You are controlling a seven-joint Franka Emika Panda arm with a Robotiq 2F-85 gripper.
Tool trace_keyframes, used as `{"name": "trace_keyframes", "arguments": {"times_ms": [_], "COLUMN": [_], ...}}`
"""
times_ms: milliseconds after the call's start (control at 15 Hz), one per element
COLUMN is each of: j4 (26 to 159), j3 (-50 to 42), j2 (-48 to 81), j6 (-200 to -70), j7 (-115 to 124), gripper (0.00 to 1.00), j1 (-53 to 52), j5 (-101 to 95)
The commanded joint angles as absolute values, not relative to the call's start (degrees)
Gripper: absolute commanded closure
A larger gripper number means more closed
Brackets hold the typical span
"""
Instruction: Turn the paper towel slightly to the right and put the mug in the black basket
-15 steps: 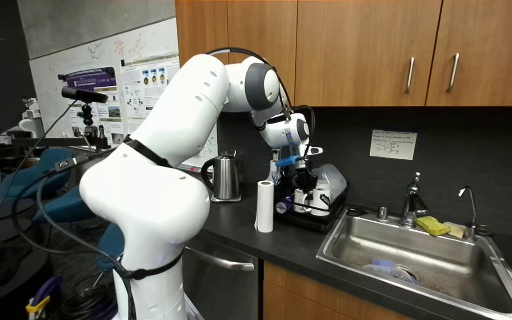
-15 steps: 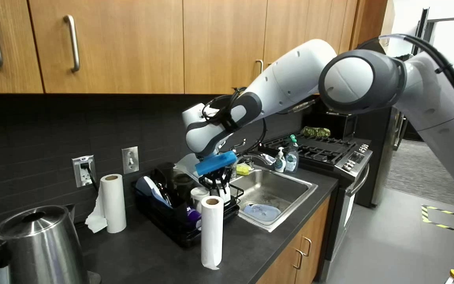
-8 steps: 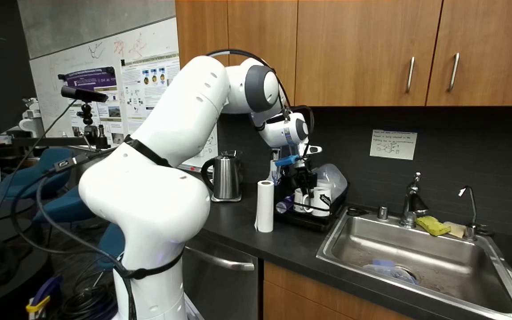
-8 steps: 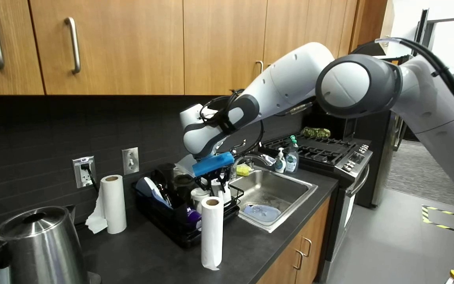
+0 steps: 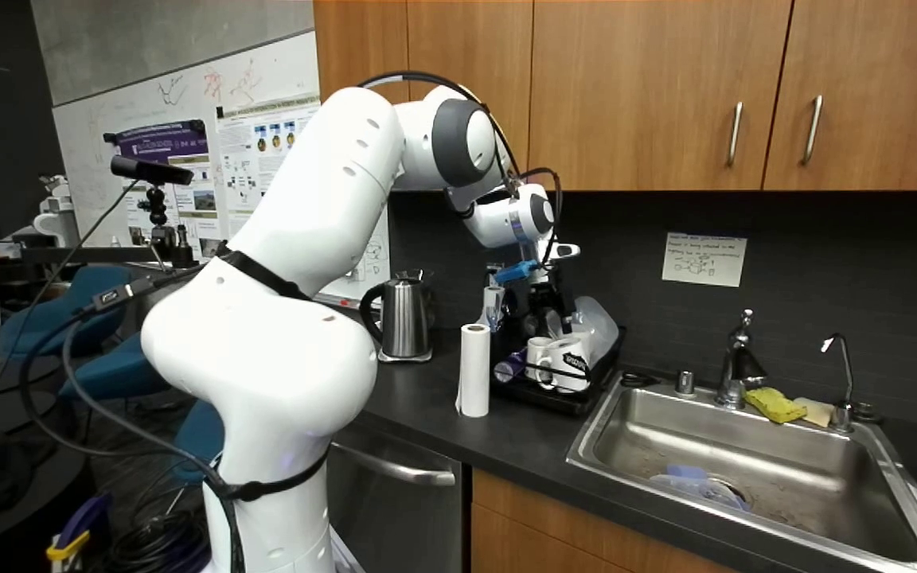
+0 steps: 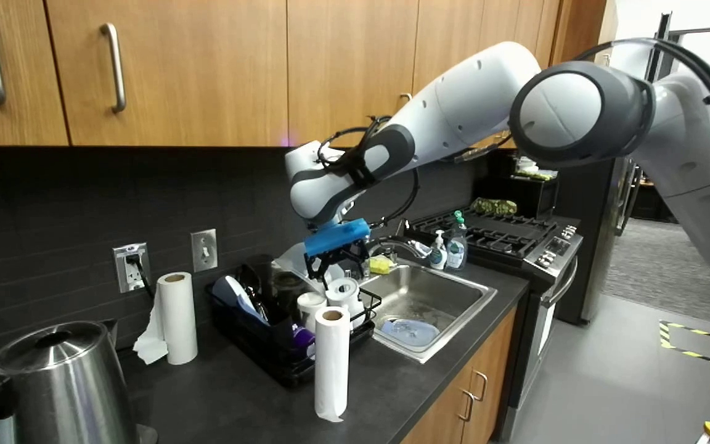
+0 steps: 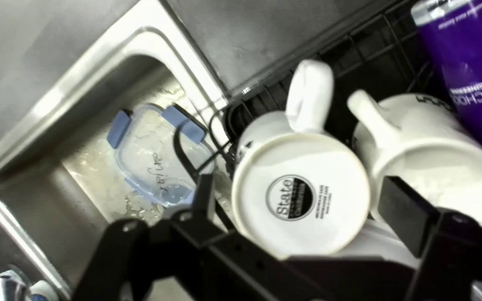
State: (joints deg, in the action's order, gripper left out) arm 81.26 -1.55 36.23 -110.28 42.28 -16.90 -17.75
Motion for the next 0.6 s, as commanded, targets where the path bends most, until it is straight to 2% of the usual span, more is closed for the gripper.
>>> {"name": "trace_keyframes", "arguments": {"times_ms": [0, 533], "j4": [88.3, 97.2], "j3": [-1.3, 0.5], "j2": [27.5, 17.0], "j6": [-107.7, -105.6], "j7": [42.0, 42.4], "gripper": [0.0, 0.0], "j1": [-16.3, -14.8], "j5": [-16.0, -12.5]}}
